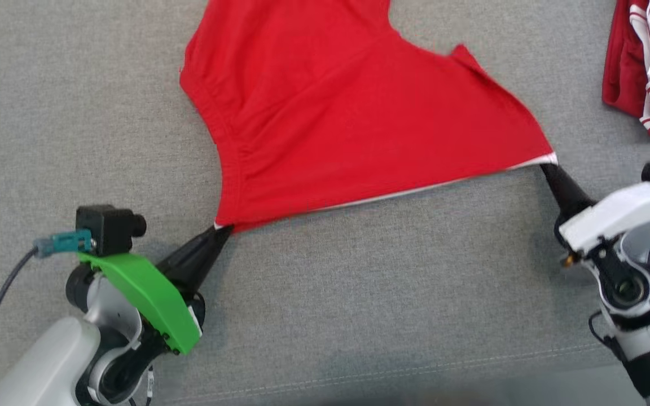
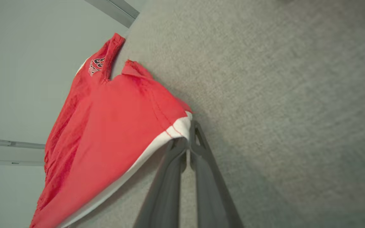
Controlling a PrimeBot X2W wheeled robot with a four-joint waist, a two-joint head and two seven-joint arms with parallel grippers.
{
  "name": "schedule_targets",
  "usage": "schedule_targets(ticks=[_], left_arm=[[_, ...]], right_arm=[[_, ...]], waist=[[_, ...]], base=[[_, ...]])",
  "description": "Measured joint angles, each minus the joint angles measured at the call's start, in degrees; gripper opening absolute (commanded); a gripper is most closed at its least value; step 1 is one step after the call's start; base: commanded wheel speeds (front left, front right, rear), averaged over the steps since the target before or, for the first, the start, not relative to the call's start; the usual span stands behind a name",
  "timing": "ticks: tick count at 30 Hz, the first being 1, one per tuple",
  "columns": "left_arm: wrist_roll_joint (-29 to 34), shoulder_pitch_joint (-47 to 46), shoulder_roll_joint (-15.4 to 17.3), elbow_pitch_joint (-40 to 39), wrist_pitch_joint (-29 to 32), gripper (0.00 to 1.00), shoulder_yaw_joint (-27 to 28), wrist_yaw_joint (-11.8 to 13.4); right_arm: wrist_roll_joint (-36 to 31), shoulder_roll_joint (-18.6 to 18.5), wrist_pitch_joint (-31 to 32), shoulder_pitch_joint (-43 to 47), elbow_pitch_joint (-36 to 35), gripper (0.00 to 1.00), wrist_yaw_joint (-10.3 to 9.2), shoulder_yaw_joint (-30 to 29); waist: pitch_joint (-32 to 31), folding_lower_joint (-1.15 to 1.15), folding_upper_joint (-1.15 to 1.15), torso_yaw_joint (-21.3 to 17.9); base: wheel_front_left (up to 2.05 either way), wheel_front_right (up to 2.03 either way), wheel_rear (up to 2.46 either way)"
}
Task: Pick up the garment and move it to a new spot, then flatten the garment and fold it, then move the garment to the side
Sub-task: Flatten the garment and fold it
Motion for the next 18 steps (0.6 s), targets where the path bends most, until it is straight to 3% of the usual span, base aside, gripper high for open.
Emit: schedule_targets(ticks=[9, 14, 18], left_arm=[[-2.4, 6.6, -4.2, -0.2, -7.5, 0.0, -0.3, -1.0], [-2.2, 12.9, -4.4, -0.3, -8.9, 0.0, -2.7, -0.9], [-3.3, 19.5, -4.6, -0.1, -8.8, 0.0, -4.8, -0.5]], right_arm=[[2.0, 0.3, -4.5, 9.3, 2.4, 0.0, 3.93, -2.8], [4.6, -2.6, -4.2, 15.3, 1.3, 0.0, 6.03, -4.5], [7.6, -5.1, -2.3, 23.5, 0.8, 0.0, 6.47, -6.4]], waist=[[-2.9, -0.01, 0.0, 0.3], [-4.6, -0.01, 0.0, 1.2], [-6.1, -0.01, 0.0, 1.8]], base=[[0.0, 0.0, 0.0], [0.0, 0.0, 0.0], [0.0, 0.0, 0.0]])
